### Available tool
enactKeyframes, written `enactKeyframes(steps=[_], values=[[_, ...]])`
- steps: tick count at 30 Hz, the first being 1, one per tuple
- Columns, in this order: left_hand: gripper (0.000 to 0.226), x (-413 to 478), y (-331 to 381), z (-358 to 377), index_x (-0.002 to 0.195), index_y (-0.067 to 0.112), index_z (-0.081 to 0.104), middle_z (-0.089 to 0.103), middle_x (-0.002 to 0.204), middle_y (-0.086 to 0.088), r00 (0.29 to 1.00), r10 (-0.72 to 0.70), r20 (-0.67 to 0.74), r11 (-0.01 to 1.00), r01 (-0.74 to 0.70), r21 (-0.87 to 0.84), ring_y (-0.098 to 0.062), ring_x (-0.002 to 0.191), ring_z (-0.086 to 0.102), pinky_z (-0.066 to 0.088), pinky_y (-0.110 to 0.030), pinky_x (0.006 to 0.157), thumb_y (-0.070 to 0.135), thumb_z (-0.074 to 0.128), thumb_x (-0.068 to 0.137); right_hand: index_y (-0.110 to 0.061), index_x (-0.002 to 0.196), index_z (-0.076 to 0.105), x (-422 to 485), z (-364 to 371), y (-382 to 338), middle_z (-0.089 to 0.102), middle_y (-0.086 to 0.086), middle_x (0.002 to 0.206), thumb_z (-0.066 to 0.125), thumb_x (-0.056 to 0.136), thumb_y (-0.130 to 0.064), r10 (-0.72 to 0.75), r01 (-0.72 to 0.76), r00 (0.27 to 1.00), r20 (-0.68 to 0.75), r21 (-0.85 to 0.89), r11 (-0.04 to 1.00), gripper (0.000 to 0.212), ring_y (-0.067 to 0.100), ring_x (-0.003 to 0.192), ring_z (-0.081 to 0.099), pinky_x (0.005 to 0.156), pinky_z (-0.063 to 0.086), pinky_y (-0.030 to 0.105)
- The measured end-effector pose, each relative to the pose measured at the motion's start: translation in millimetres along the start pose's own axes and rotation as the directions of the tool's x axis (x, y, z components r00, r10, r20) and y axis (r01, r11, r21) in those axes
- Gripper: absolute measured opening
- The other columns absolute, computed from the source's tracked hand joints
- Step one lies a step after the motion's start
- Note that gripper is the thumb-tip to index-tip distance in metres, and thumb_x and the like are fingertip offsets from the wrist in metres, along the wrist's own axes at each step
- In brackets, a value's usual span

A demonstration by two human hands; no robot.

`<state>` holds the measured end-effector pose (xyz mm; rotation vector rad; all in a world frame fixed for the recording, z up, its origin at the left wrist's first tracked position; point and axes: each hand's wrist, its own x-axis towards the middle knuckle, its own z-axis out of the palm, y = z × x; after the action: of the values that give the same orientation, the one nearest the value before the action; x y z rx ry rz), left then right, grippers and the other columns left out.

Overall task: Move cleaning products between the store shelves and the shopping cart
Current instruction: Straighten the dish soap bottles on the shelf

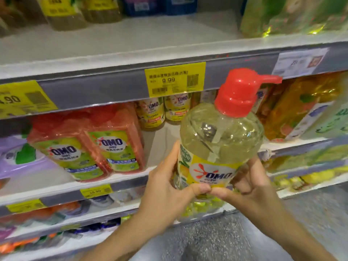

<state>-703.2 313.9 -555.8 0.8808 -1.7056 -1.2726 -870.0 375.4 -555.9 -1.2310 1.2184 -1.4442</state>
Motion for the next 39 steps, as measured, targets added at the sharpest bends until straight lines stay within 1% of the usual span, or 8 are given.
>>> enactKeyframes(steps=[4, 9, 13, 15, 23, 27, 33, 39], values=[[0.072, 15, -46, 9, 0.130, 0.017, 0.051, 0.068, 0.111, 0.022, 0.998, -0.019, -0.056, 1.000, 0.018, -0.015, 0.001, 0.103, 0.064, 0.048, -0.012, 0.083, 0.029, 0.076, 0.064, -0.047, 0.114, 0.054, 24, -13, 38, 0.068, -0.017, 0.111, 0.082, 0.064, -0.005, 0.008, -0.003, 0.997, 0.078, -0.072, 0.997, 0.071, 0.003, 0.105, 0.064, 0.082, 0.050, 0.014], [0.052, 36, -84, 11, 0.109, 0.031, 0.053, 0.066, 0.101, 0.028, 0.984, 0.035, -0.174, 0.998, -0.024, 0.064, 0.010, 0.097, 0.060, 0.044, -0.009, 0.086, 0.028, 0.077, 0.063, -0.055, 0.126, 0.043, 61, -19, 80, 0.056, -0.026, 0.127, 0.079, 0.071, -0.004, -0.085, 0.107, 0.987, 0.133, -0.168, 0.980, 0.083, 0.001, 0.123, 0.052, 0.098, 0.041, 0.013], [0.051, 55, -98, 7, 0.108, 0.038, 0.051, 0.063, 0.104, 0.028, 0.970, 0.110, -0.219, 0.979, -0.068, 0.191, 0.017, 0.102, 0.054, 0.041, -0.006, 0.085, 0.032, 0.079, 0.066, -0.023, 0.138, 0.033, 90, -20, 100, 0.053, -0.019, 0.131, 0.078, 0.068, -0.015, -0.093, 0.115, 0.985, 0.147, -0.151, 0.982, 0.083, -0.007, 0.124, 0.049, 0.096, 0.038, 0.008], [0.051, 65, -103, 2, 0.102, 0.042, 0.051, 0.062, 0.096, 0.035, 0.968, 0.082, -0.237, 0.971, -0.024, 0.238, 0.020, 0.097, 0.055, 0.041, -0.003, 0.082, 0.032, 0.083, 0.063, -0.026, 0.137, 0.029, 103, -19, 104, 0.047, -0.016, 0.135, 0.074, 0.071, -0.010, -0.109, 0.136, 0.978, 0.179, -0.149, 0.979, 0.082, -0.008, 0.125, 0.046, 0.098, 0.037, 0.008], [0.066, 86, -134, -6, 0.123, 0.036, 0.048, 0.060, 0.121, 0.016, 0.957, -0.039, -0.288, 0.977, 0.097, 0.190, -0.003, 0.114, 0.058, 0.046, -0.025, 0.097, 0.042, 0.078, 0.065, -0.014, 0.148, 0.024, 141, -20, 127, 0.056, -0.020, 0.128, 0.072, 0.080, 0.004, -0.023, 0.088, 0.953, 0.301, -0.205, 0.975, 0.085, 0.004, 0.123, 0.054, 0.097, 0.046, 0.020], [0.069, 97, -129, -14, 0.129, 0.029, 0.043, 0.059, 0.124, 0.005, 0.970, -0.102, -0.220, 0.982, 0.134, 0.132, 0.001, 0.111, 0.058, 0.048, -0.017, 0.090, 0.009, 0.080, 0.075, -0.019, 0.148, 0.022, 149, -15, 129, 0.057, -0.027, 0.123, 0.073, 0.082, 0.000, 0.028, 0.036, 0.956, 0.294, -0.209, 0.977, 0.086, 0.001, 0.119, 0.056, 0.096, 0.047, 0.022], [0.088, 90, -140, -13, 0.137, 0.034, 0.036, 0.055, 0.134, 0.007, 0.948, -0.200, -0.246, 0.930, 0.263, 0.256, -0.018, 0.122, 0.055, 0.044, -0.040, 0.104, 0.069, 0.062, 0.060, -0.027, 0.148, 0.020, 145, -13, 132, 0.056, -0.025, 0.126, 0.072, 0.084, -0.012, 0.072, -0.014, 0.953, 0.293, -0.195, 0.981, 0.084, 0.000, 0.120, 0.055, 0.097, 0.048, 0.023], [0.084, 99, -144, -22, 0.143, 0.020, 0.032, 0.055, 0.135, -0.001, 0.964, -0.153, -0.216, 0.985, 0.166, 0.046, -0.013, 0.123, 0.054, 0.045, -0.039, 0.104, 0.042, 0.070, 0.072, -0.045, 0.140, 0.023, 162, 2, 142, 0.055, -0.023, 0.131, 0.075, 0.077, -0.029, 0.065, 0.002, 0.961, 0.267, -0.243, 0.970, 0.083, 0.002, 0.123, 0.054, 0.105, 0.047, 0.041]])
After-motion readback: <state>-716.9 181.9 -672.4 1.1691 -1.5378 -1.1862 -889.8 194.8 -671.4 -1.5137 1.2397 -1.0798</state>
